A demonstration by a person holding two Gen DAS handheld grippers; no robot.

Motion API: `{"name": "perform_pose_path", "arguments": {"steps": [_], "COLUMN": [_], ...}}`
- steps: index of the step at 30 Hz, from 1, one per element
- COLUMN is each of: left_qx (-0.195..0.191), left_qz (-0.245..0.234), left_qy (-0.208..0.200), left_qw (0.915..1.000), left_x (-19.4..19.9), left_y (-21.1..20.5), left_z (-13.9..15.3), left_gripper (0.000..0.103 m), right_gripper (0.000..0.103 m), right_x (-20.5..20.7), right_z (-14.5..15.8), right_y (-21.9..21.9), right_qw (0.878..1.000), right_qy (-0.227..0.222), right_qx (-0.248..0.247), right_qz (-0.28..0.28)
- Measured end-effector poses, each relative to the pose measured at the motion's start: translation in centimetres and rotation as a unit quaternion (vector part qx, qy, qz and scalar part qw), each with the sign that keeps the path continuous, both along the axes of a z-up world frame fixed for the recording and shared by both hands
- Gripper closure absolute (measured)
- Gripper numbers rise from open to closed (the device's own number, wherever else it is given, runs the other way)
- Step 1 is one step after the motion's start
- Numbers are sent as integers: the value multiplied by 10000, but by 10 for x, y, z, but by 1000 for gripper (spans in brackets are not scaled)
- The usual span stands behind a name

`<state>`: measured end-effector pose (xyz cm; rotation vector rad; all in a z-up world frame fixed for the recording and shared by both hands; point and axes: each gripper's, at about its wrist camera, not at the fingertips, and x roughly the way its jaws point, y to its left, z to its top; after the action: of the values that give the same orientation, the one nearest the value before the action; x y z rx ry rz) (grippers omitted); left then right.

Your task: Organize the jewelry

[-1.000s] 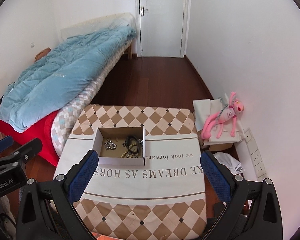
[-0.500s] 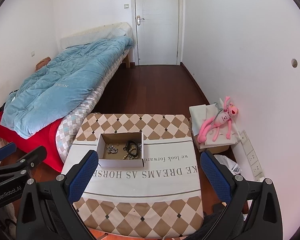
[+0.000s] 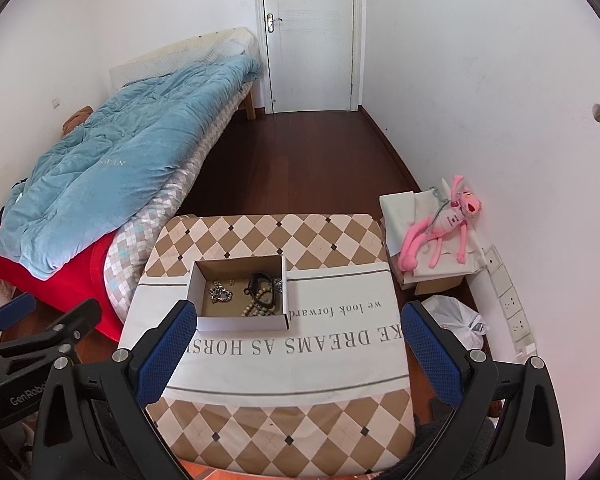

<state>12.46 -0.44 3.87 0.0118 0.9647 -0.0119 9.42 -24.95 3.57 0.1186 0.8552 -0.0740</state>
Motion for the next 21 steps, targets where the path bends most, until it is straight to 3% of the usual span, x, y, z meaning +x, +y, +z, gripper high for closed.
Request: {"name": "perform_pose_path", "arguments": {"steps": [12, 21], "left_qx": [-39, 26], "left_qz": [105, 111], "left_qy": [675, 1062], "left_qw": [9977, 9943], "left_x": [57, 77], "left_y": [2, 4], "left_z": [-33, -57], "left_gripper": [1, 1], "right_gripper": [0, 0], "right_x": [72, 95], "right_z": [-40, -63], "right_y": [4, 9], "right_qw": [9972, 9930], "right_qy": [727, 1136], "right_qx": [-47, -29], "right_qz": [173, 313]}}
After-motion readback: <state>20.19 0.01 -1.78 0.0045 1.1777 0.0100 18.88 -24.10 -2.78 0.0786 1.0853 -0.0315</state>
